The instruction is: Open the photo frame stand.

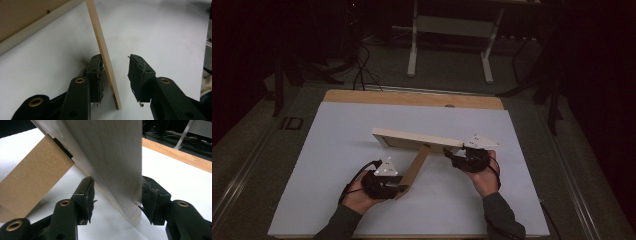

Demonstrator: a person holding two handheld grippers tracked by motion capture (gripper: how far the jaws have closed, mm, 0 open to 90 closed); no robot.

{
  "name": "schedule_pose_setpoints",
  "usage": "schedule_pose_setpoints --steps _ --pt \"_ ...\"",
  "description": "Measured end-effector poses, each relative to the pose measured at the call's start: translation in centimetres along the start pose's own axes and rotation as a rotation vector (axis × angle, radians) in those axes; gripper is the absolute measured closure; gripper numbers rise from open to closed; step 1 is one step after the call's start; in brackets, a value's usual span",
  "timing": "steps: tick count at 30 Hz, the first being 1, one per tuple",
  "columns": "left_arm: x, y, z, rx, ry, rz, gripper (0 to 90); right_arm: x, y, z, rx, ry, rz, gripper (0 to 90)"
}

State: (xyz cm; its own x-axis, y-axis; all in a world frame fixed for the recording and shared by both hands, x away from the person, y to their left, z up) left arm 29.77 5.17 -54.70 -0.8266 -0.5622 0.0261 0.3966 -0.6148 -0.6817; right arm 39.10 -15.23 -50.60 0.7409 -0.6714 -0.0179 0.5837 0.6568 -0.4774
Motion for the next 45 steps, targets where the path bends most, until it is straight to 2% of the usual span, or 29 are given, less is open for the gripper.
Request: schedule_pose_setpoints --steps 7,11,14,17,18,20,22,28,32,35,38,45 --pt "-0.6 -1.2 0.5 0.059 -0.026 0.003 61.8 0.0 0.0 -0.1 0.001 0.016 -0.004 46.0" --pt "-1.2 -1.7 0.7 0.103 -0.061 0.010 59.5 0.1 0.0 -0.2 -0.005 0.020 -0.004 46.1" --pt "-1.8 -2.2 0.8 0.132 -0.095 0.028 59.2 0.1 -0.1 -0.3 -0.012 0.018 -0.005 45.5" --pt "-2.3 -2.7 1.0 0.164 -0.112 0.055 59.0 0.1 -0.2 -0.4 -0.018 0.009 -0.005 45.1" --pt "-2.5 -2.9 1.2 0.195 -0.127 0.067 58.8 0.1 -0.2 -0.4 -0.019 0.005 -0.007 45.1" --pt "-2.7 -3.1 1.2 0.209 -0.132 0.072 58.7 0.1 -0.3 -0.5 -0.013 0.003 -0.015 45.2" --pt "-3.1 -3.7 1.5 0.253 -0.152 0.096 58.7 0.1 -0.4 -0.6 -0.006 0.008 -0.016 45.2" --pt "-3.7 -4.3 1.4 0.262 -0.182 0.115 58.4 0.1 -0.5 -1.1 -0.008 0.022 -0.015 45.0" --pt "-4.0 -4.4 1.4 0.264 -0.195 0.121 56.8 0.1 -0.6 -1.3 0.012 0.037 -0.012 45.0" --pt "-4.3 -4.6 1.3 0.269 -0.217 0.132 57.1 0.1 -0.6 -1.9 -0.009 0.034 -0.011 45.0" --pt "-4.5 -4.7 1.2 0.267 -0.229 0.141 57.5 0.1 -0.7 -2.1 -0.004 0.044 -0.007 45.0" --pt "-5.3 -5.4 1.0 0.268 -0.269 0.202 57.2 0.1 -1.1 -2.4 -0.023 0.065 -0.003 43.9"
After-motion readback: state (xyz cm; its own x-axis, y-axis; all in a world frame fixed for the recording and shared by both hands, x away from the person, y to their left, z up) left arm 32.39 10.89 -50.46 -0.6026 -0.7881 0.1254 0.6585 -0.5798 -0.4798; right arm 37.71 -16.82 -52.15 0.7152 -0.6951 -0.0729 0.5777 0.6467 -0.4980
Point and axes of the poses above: each handheld gripper's, and its own axes: y roughly forward along the jaws, z roughly out of its top, x roughly to its right, the point moved 8 cm from there along y, roughly forward along the jaws, and after that the axes turned 4 degrees about z, right-handed, at the moved point
